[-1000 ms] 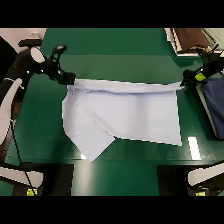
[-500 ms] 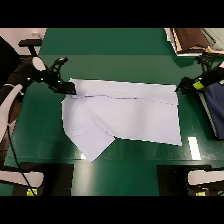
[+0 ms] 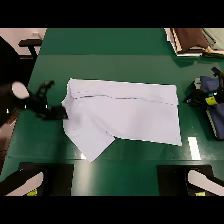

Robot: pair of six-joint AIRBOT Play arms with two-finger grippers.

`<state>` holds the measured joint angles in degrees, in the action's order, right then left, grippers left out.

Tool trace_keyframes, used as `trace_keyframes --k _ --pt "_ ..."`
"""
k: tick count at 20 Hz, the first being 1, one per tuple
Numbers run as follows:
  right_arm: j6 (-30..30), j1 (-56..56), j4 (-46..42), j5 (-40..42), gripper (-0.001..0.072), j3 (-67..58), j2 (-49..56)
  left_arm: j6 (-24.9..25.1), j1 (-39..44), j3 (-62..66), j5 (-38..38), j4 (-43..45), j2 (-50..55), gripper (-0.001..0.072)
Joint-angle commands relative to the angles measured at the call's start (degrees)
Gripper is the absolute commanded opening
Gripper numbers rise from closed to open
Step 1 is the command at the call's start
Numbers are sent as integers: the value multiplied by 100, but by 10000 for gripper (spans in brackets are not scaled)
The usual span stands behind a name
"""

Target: Fold the shirts.

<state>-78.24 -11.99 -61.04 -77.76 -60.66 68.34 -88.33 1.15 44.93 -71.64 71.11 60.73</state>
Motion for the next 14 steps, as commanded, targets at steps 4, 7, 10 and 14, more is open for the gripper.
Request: trace_keyframes --k 4,7,10,14 --pt "37 271 153 238 454 304 -424 -389 514 -1661 321 -894 -758 552" --pt "37 498 149 280 453 304 -422 -472 649 -1880 743 -1150 -758 552" --pt "37 584 153 278 453 304 -422 -481 649 -1976 1228 -1327 -756 551" --pt "39 570 138 232 453 304 -426 -407 649 -1987 1292 -1569 -756 188"
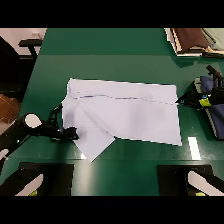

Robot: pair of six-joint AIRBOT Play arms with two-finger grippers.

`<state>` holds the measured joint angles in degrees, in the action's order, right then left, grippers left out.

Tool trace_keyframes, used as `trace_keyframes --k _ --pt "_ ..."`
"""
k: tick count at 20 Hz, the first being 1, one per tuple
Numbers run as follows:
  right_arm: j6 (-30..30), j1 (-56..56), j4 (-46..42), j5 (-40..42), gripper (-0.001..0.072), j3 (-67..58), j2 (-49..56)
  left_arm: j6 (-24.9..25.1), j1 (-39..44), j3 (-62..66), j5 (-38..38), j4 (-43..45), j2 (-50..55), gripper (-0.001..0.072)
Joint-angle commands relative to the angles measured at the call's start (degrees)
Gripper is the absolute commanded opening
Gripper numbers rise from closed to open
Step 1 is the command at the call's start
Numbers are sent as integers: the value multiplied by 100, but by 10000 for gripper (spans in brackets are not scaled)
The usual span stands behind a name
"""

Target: Fold the shirts.

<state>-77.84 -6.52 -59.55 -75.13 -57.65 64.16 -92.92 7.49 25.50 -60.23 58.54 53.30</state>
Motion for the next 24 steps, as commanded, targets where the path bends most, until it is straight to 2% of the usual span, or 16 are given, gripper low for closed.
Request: trace_keyframes --k 1,2,6,9,11,16,17,19,20,21,24 --pt "17 24 -42 -105 453 4 -9 160 15 -37 157 -455 -13 99" --pt "61 13 -76 -221 453 20 -9 319 15 -7 146 -555 -15 26" --pt "79 -612 -313 -719 453 820 -11 457 15 308 -131 -472 -15 25" --pt "83 -1377 -890 -741 466 1716 4 592 15 494 -219 -468 -15 25" --pt "173 -1810 -920 -730 465 2166 127 599 15 579 -160 -461 -15 25" --pt "197 -1462 -885 -361 451 2570 584 638 15 595 -111 -452 -15 25" --pt "195 -1283 -894 -348 420 2570 647 640 15 595 -114 -450 -15 25" --pt "197 -966 -920 -289 165 2570 673 643 15 595 -286 -450 -15 23" --pt "208 -870 -951 -284 79 2566 581 660 15 595 -424 -422 -31 22" --pt "208 -824 -970 -295 27 2531 448 629 15 595 -560 -260 -146 21" --pt "205 -907 -1156 -564 16 2205 -192 173 15 595 -1078 555 -1034 21"
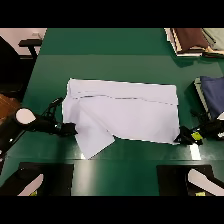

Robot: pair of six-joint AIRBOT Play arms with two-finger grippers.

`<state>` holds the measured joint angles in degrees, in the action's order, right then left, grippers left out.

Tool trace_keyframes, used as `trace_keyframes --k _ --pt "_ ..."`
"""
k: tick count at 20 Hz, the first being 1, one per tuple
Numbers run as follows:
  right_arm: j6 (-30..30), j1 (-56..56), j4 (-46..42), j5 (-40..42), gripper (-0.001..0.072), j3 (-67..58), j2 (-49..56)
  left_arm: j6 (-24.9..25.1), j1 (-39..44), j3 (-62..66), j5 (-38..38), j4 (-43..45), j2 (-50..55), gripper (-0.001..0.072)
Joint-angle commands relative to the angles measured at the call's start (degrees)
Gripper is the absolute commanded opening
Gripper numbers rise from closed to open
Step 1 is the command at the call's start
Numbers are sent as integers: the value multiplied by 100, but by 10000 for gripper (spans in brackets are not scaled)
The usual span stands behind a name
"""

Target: Fold the shirts.

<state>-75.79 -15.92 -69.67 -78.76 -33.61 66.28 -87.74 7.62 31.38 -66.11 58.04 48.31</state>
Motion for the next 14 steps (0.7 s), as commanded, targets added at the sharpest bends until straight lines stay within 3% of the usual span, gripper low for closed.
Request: trace_keyframes --k 1,4,6,10,14 --pt "0 2 -304 -424 16 -374 -645 -396 2 7 -857 763 -866 22" --pt "0 -48 -925 -1091 16 -789 -1368 -398 2 7 -1915 734 -1611 23" --pt "0 -46 -975 -1110 16 -925 -1762 -505 2 50 -2065 710 -1856 23" --pt "-96 269 -938 -964 15 -1464 -1443 -459 2 483 -1019 780 -1534 22" --pt "-243 911 -931 -629 16 -2621 -164 2 0 1274 55 1019 -214 25"
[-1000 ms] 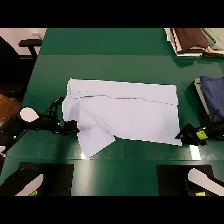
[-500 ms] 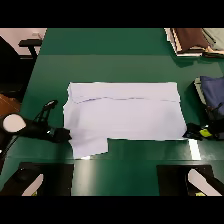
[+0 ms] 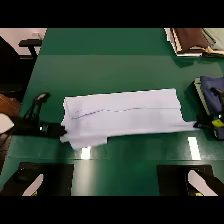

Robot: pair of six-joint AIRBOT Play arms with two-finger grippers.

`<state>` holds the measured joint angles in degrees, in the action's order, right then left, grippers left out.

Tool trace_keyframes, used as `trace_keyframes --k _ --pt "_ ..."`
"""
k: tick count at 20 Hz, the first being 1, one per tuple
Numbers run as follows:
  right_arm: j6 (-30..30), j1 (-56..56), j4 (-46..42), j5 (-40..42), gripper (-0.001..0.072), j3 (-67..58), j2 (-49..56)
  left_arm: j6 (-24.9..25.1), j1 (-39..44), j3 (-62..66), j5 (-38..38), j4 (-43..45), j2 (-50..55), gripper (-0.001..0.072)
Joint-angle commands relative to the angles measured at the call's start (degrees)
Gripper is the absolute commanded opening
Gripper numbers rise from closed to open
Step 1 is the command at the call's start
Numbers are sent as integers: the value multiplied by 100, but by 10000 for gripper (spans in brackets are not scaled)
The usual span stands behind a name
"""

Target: Fold the shirts.

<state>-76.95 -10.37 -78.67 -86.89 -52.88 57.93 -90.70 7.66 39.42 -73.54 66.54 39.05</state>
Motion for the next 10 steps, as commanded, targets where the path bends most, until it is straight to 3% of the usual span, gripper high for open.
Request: trace_keyframes --k 1,6,10 --pt "-153 474 -31 208 15 -1038 1040 393 -4 702 1010 249 1126 25" --pt "-166 713 546 380 16 -2734 2750 566 -22 1978 1718 619 3014 25" --pt "-164 713 1088 476 16 -3580 3742 551 -22 2402 2400 660 3751 26"
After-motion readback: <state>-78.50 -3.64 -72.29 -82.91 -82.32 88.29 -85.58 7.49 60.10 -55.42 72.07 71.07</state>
